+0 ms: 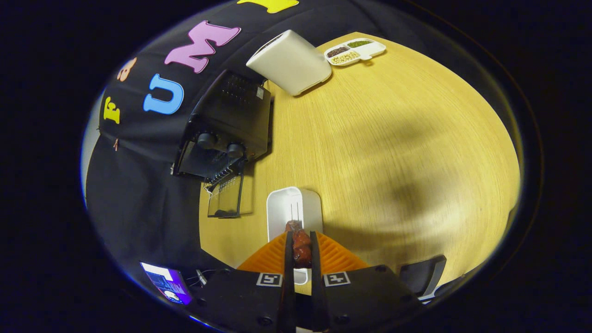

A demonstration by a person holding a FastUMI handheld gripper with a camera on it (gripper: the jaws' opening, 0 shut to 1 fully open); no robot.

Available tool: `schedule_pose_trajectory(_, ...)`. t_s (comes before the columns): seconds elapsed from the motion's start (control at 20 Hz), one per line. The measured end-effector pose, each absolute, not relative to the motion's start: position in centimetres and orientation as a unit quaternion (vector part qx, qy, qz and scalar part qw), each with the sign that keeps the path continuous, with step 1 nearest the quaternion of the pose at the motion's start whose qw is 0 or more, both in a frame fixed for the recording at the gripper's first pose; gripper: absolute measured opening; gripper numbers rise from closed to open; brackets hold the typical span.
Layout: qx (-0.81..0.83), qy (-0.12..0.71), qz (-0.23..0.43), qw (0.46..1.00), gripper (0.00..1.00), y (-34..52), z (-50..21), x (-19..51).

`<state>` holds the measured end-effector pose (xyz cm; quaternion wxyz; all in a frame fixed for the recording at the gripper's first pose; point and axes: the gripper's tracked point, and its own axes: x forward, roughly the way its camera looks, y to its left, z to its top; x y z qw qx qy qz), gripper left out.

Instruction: Open the toaster oven, put the food inside, and close the toaster oven door.

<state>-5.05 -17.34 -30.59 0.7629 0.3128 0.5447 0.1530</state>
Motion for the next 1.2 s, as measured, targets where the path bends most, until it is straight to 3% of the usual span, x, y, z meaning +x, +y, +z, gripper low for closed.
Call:
schedule_pose_trajectory(0.6,0.318,0.515,0.162,0.78,0.15,-16.8,-24.4,-3.9)
schedule_pose_trajectory(1.2,0.356,0.473,0.15,0.792,0.15,-4.6,-19.3,-6.3)
